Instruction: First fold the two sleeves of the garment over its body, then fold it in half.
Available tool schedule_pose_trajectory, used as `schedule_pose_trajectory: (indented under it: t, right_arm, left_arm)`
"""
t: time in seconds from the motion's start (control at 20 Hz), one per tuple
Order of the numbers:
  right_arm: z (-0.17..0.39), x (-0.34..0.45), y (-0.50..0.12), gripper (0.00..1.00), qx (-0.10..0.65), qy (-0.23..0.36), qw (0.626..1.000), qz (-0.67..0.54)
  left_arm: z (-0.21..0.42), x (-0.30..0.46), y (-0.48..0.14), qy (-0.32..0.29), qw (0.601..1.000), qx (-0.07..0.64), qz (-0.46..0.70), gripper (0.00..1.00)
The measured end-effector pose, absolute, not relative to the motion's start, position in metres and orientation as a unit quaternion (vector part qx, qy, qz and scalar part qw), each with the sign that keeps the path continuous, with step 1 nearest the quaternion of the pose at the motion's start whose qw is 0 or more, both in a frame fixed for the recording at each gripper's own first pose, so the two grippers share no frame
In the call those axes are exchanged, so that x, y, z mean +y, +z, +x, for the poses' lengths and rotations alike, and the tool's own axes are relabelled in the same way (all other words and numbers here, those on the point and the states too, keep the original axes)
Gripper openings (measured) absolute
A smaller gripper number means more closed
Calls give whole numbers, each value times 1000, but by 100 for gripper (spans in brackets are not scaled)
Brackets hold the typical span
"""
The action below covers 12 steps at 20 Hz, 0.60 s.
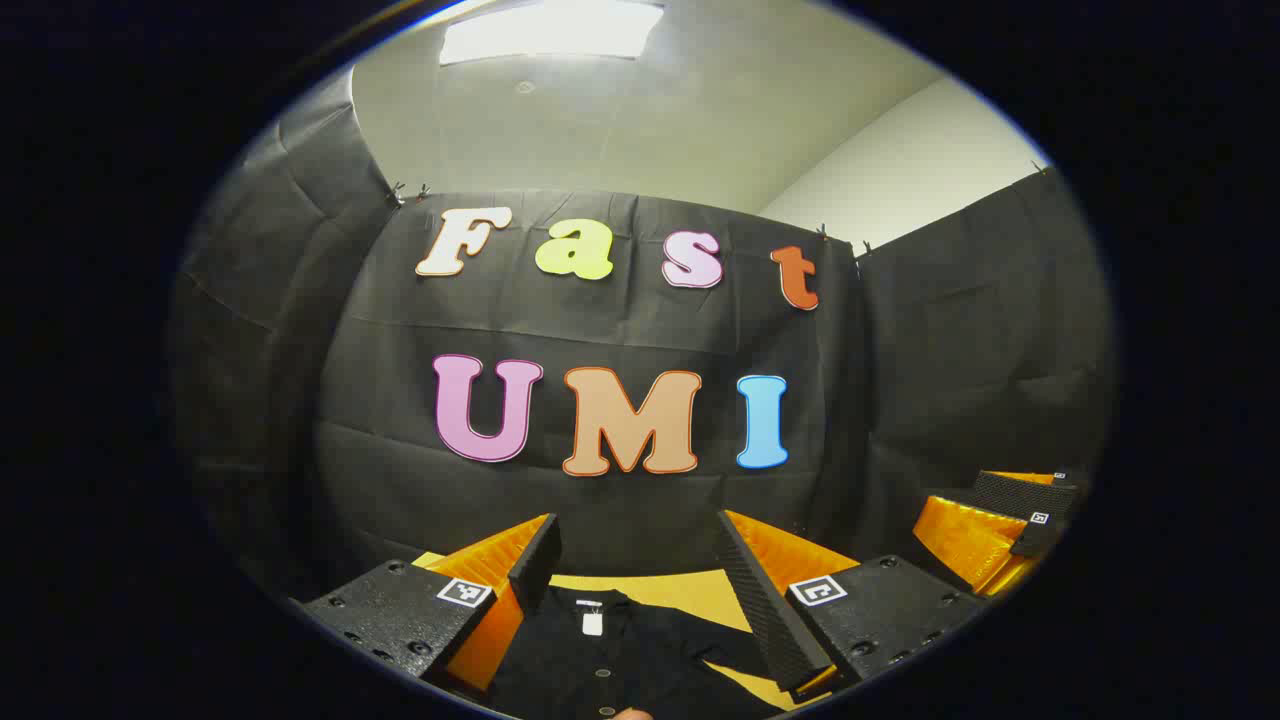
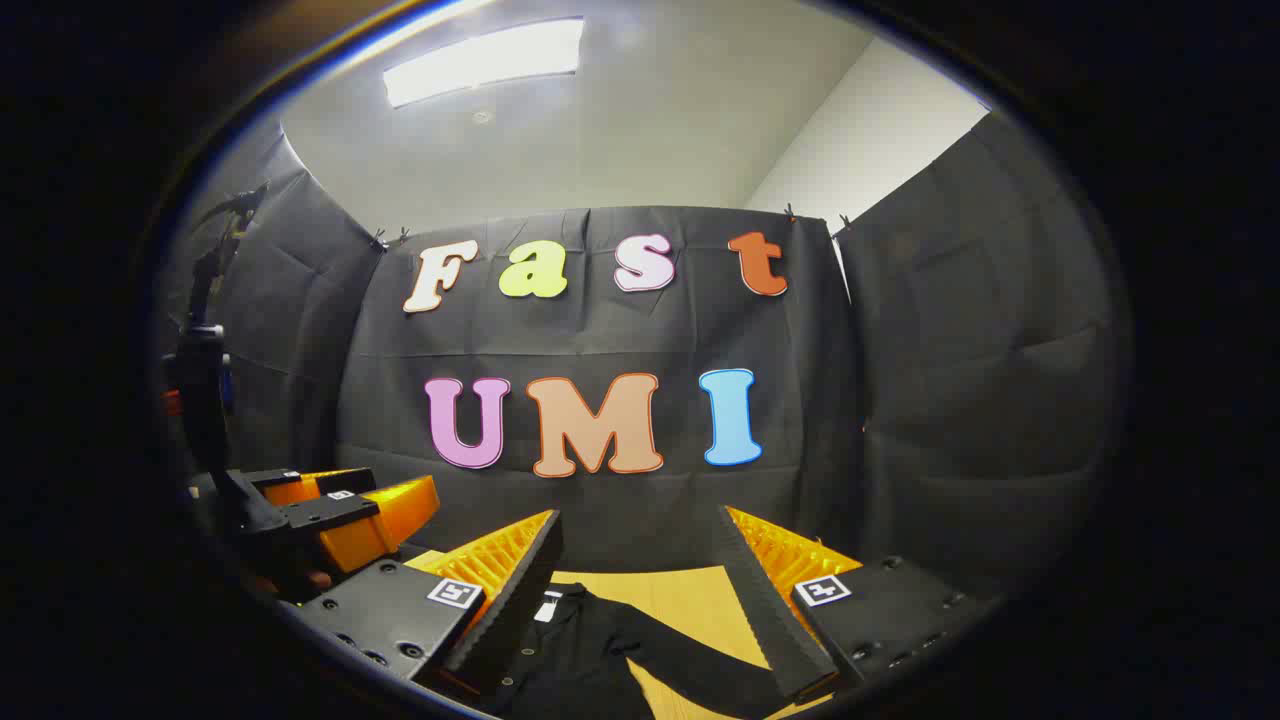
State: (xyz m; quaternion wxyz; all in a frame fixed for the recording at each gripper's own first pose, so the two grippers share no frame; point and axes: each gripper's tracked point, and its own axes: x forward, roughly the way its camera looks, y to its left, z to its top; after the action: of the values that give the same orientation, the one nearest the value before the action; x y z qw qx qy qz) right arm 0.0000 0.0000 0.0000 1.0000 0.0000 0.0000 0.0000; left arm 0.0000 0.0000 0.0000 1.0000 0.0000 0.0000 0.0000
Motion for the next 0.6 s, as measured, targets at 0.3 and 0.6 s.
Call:
schedule_pose_trajectory:
  t: [0.3, 0.6]
  right_arm:
    - [-5, 5, 3, 97, -8, 2, 1000, -9]
    - [-7, 8, 3, 97, -10, 8, 1000, -7]
  left_arm:
    - [-5, 7, -1, 6, 1000, 0, -6, 92]
    - [-10, 10, 1, 11, 1000, -2, -2, 92]
